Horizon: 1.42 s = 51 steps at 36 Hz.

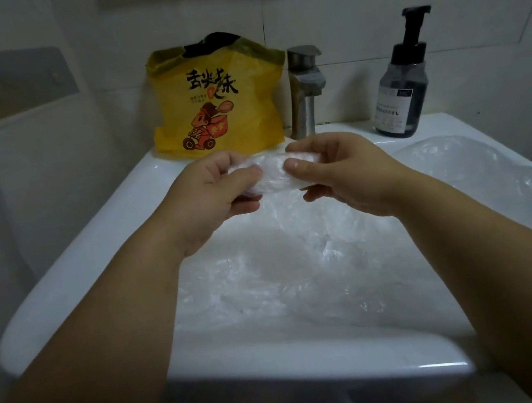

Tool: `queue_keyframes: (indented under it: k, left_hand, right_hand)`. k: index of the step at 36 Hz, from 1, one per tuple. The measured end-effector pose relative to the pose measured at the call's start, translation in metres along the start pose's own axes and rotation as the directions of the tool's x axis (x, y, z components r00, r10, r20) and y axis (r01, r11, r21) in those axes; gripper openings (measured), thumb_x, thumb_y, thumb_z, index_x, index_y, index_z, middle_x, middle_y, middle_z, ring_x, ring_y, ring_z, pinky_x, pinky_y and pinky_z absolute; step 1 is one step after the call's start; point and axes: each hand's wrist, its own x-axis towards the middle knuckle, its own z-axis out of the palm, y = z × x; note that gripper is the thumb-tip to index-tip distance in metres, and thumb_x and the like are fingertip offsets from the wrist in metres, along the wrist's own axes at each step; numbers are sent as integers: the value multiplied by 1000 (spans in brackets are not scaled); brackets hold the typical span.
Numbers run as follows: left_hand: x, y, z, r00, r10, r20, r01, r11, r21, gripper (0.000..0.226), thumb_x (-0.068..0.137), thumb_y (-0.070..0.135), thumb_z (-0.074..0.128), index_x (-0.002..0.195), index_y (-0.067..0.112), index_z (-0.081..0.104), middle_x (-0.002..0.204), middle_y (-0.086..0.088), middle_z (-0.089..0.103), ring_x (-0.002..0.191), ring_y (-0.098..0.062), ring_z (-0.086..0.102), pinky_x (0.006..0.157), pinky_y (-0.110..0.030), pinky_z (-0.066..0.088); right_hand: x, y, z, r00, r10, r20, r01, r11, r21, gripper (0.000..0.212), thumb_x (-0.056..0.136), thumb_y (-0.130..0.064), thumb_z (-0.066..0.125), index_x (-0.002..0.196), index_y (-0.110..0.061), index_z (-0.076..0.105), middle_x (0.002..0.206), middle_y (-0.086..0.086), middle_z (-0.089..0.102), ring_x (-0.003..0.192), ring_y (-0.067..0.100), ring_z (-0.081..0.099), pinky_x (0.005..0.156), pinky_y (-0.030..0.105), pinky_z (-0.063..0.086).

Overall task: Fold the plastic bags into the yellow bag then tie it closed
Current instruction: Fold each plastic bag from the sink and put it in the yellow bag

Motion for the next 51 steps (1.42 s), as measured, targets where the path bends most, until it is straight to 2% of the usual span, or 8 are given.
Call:
queue_keyframes:
  k: [12, 20, 25, 28, 33, 36, 43, 51]
  left_hand:
    - [4, 1, -5, 998, -55, -23, 51, 986, -160, 2, 88, 2, 62, 89, 4, 63, 70, -2, 59, 59, -3, 57, 55, -12, 50]
    - [14, 1, -5, 977, -39, -211, -84, 836, -543, 9, 87, 9, 65, 83, 13, 59, 73, 3, 59, 70, -4, 56, 59, -13, 48]
    - [9, -2, 5, 990, -108, 88, 137, 864, -484, 90, 36, 55, 92, 111, 14, 63, 111, -6, 70, 108, -21, 65, 89, -31, 53]
    - [3, -8, 23, 975, -131, 179, 171, 959, -225, 56, 61, 54, 75, 100, 14, 70, 92, -3, 72, 96, -18, 65, 85, -32, 55]
    - [5, -4, 33, 987, -146, 61, 157, 945, -286, 38, 100, 37, 45, 113, 7, 64, 105, -14, 70, 94, -23, 68, 82, -35, 57]
    - [6, -1, 30, 988, -133, 75, 151, 928, -340, 39, 103, 39, 36, 104, 16, 68, 97, -4, 72, 82, -16, 67, 70, -30, 56]
    - [11, 11, 13, 975, -116, -190, -25, 792, -610, 23, 101, 28, 47, 91, 11, 60, 73, 2, 71, 70, -10, 67, 62, -28, 56]
    - [16, -2, 9, 969, -134, -207, 42, 917, -397, 33, 102, 37, 43, 90, 15, 65, 93, -3, 65, 87, -14, 63, 73, -25, 53]
  right_hand:
    - [-3, -4, -7, 982, 135, 132, -128, 990, -59, 10, 85, -9, 65, 92, -5, 70, 74, 10, 61, 58, 12, 55, 56, 17, 49]
    - [-3, -5, 6, 997, 67, 28, -69, 996, 50, 13, 92, -9, 58, 86, 0, 65, 70, 8, 60, 59, 11, 52, 58, 19, 50]
    - [-3, -4, 25, 996, 84, 44, -90, 978, 186, 18, 96, -6, 51, 82, 0, 61, 69, 10, 53, 55, 12, 46, 53, 21, 43]
    - [-4, -3, 36, 998, 53, 39, -60, 978, 201, 18, 96, -1, 47, 92, 10, 61, 80, 22, 55, 68, 29, 51, 59, 27, 45]
    - [-3, -1, 44, 1000, 18, 6, -18, 971, 239, 25, 97, -6, 49, 110, 13, 60, 97, 35, 61, 89, 44, 62, 80, 43, 58]
    - [-1, 1, 44, 999, 23, -23, -18, 982, 186, 21, 95, -7, 53, 104, 11, 62, 78, 19, 58, 62, 20, 55, 64, 31, 50]
    - [0, 0, 38, 996, 86, 3, -86, 990, 112, 12, 92, -7, 59, 91, 3, 65, 69, 8, 59, 55, 11, 51, 55, 21, 46]
    - [-1, 1, 29, 992, 128, -14, -125, 985, 118, 12, 92, -8, 59, 84, 0, 63, 69, 8, 55, 58, 13, 49, 55, 21, 47]
